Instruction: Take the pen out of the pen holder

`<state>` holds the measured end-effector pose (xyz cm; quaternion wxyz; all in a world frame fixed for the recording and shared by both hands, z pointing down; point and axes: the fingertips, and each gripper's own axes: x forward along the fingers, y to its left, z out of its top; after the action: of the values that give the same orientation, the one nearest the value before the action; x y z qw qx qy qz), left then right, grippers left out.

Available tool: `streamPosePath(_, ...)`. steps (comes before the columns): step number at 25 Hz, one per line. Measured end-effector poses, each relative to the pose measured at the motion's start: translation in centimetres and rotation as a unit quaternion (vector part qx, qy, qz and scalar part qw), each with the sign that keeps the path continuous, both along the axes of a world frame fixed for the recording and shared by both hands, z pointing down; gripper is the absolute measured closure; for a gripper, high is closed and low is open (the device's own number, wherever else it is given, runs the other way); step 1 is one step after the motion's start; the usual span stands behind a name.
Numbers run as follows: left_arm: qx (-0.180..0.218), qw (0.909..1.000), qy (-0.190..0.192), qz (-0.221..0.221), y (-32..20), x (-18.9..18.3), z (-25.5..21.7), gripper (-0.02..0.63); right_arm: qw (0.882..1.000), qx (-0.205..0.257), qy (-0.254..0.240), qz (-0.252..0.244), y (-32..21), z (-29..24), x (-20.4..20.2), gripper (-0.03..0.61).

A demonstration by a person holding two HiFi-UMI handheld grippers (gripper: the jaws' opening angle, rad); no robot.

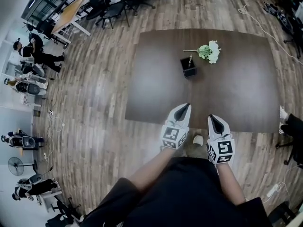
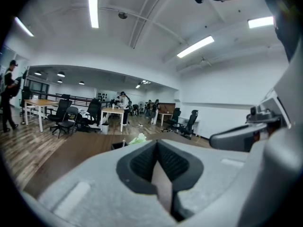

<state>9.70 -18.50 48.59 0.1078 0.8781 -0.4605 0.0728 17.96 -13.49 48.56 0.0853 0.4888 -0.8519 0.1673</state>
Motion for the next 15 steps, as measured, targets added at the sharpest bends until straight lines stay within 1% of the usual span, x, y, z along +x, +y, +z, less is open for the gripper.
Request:
streamPosePath(3, -0.011, 0.9999, -0.001, -0.004, -2.9, 0.1, 0.9, 0.612, 1.000, -0.002, 0.002, -0.006, -1.6, 0.3, -0.2, 0.575)
streamPosePath(8, -0.012, 0.9997, -0.017, 0.009, -7.8, 0.4, 2.0, 0.612, 1.000, -0.003, 0.007, -0.010, -5.5, 0.4, -0.8, 0.575)
streamPosePath(12, -0.022, 0.9995, -0.020, 0.004, -11.7, 0.2, 3.8, 0.612, 1.000, -0.012, 0.002, -0.005, -8.3, 1.3, -0.8, 0.575)
streamPosePath(15, -0.021, 0.9993, -0.031, 0.003, -14.9, -0.2, 5.0, 0.612, 1.000, -0.015, -0.001, -0.003, -10.1, 1.8, -1.1, 0.575)
